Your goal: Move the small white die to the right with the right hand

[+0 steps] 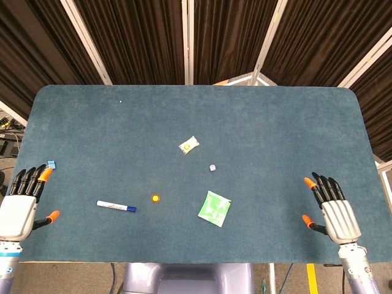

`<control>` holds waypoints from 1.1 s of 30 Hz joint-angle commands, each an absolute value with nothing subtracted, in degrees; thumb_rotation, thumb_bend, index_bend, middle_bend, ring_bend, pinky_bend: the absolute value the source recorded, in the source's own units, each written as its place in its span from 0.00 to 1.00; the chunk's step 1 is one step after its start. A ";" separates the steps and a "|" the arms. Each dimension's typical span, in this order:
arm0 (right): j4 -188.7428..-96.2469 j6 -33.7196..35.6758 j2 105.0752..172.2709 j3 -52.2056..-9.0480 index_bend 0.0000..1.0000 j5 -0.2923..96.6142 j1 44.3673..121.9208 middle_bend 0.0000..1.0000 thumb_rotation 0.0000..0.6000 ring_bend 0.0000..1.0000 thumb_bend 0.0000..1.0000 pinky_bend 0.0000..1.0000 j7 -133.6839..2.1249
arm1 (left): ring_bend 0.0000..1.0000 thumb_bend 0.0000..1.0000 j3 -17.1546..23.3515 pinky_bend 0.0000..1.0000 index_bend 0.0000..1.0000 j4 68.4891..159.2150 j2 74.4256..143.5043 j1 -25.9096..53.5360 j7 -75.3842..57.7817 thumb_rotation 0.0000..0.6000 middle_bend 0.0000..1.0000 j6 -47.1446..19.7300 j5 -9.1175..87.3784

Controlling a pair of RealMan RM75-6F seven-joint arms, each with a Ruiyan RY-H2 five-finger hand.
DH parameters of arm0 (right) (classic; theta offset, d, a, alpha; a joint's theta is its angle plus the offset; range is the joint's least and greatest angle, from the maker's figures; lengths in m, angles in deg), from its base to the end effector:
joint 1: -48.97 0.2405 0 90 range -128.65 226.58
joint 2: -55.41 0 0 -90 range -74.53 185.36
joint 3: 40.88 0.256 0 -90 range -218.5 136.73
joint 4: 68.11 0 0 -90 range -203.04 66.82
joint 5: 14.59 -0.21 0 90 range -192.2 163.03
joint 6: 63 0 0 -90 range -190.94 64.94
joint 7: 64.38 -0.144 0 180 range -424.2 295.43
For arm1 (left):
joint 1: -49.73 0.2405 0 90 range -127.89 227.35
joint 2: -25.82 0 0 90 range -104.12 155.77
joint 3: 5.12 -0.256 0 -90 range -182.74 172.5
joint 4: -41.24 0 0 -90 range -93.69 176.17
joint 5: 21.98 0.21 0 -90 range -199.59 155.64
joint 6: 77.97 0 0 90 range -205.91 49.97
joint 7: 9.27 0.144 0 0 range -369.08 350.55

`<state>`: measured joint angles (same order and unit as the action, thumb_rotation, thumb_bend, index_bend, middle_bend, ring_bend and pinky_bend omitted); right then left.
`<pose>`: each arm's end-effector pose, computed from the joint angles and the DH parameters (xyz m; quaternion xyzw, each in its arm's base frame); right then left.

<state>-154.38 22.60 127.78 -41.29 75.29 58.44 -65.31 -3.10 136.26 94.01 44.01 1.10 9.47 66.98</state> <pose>-0.2973 -0.1935 0.1113 0.6296 -0.3773 0.4234 0.5310 -0.2842 0.1806 0.1340 -0.6195 -0.3444 -0.3925 0.5861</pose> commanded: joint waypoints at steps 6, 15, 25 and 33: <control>-154.58 22.11 128.05 -40.71 0.12 75.41 58.61 0.00 1.00 0.00 0.15 0.00 -64.96 | 0.00 0.00 -3.08 0.00 0.00 136.39 93.85 44.21 0.97 1.00 0.00 9.87 67.10; -159.87 17.43 128.05 -37.83 0.19 74.44 62.46 0.00 1.00 0.00 0.15 0.00 -63.75 | 0.00 0.00 -2.39 0.00 0.00 136.31 93.34 44.09 -0.46 1.00 0.00 10.02 66.52; -163.77 4.14 135.06 -29.32 0.30 65.39 74.08 0.06 1.00 0.00 0.15 0.00 -52.35 | 0.00 0.00 -2.16 0.00 0.00 135.90 92.89 43.85 -2.16 1.00 0.00 9.71 66.37; -154.67 -4.89 147.10 -24.61 0.34 54.65 83.94 0.10 1.00 0.00 0.16 0.00 -41.53 | 0.00 0.00 -1.28 0.00 0.00 134.47 92.66 43.31 -4.69 1.00 0.00 7.81 63.68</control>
<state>-157.99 -2.03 143.51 -26.58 57.99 80.76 -44.53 -1.47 134.73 92.68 43.46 -4.35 8.20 64.10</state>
